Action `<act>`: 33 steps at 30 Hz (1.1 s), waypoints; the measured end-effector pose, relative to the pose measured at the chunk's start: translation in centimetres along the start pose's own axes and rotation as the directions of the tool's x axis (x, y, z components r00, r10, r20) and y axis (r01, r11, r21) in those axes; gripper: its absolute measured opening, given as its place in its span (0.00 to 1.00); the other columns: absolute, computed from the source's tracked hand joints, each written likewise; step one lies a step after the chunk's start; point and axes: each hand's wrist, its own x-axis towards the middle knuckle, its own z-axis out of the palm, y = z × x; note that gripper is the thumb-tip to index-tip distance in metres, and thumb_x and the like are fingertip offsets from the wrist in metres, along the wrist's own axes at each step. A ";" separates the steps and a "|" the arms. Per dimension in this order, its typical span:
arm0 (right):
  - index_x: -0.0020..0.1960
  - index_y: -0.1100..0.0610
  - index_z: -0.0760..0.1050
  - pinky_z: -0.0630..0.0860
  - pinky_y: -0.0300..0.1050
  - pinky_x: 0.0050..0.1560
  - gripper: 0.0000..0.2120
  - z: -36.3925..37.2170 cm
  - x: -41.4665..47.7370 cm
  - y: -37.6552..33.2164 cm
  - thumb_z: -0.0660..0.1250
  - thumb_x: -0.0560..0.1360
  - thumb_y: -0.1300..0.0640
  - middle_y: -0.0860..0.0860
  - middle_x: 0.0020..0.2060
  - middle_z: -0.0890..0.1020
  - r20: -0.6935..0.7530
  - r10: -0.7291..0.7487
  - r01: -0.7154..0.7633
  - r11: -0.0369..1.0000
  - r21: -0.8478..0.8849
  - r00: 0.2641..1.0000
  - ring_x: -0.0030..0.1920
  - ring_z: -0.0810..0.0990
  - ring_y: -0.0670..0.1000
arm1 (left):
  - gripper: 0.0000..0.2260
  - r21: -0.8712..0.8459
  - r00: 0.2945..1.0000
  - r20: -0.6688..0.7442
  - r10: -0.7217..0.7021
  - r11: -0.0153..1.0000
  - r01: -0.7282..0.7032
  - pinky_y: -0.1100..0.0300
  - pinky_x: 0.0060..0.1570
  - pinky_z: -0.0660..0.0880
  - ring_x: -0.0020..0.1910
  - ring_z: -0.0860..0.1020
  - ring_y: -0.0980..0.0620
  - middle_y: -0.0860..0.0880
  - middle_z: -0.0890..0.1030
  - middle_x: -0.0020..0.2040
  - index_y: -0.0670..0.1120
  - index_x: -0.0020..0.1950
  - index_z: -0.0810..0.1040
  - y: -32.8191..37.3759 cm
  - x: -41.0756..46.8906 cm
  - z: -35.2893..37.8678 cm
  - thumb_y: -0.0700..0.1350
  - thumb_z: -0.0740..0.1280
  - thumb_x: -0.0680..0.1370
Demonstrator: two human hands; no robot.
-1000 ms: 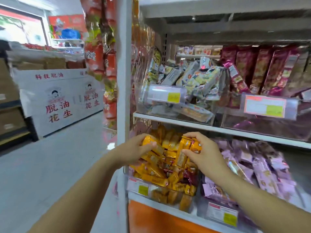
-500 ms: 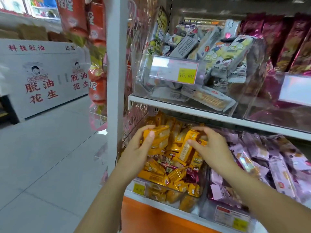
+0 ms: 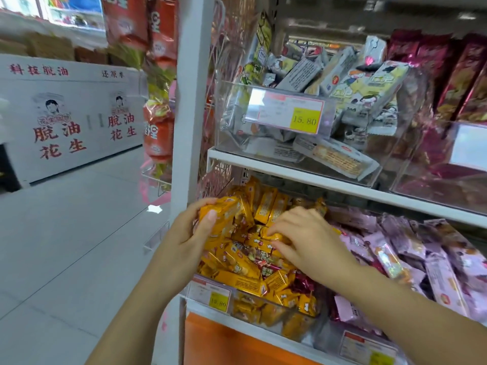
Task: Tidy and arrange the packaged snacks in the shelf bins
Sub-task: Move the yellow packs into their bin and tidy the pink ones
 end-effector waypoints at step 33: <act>0.54 0.40 0.65 0.68 0.37 0.45 0.22 1.5 1.4 -2.5 0.74 0.70 0.55 0.49 0.48 0.77 -0.285 0.429 -0.236 0.820 0.522 0.857 0.50 0.76 0.50 | 0.12 -0.256 0.987 0.051 -0.150 0.954 0.159 0.65 0.37 0.75 0.42 0.84 0.55 0.54 0.84 0.46 0.58 0.57 0.75 2.1 -1.2 -4.4 0.57 0.58 0.77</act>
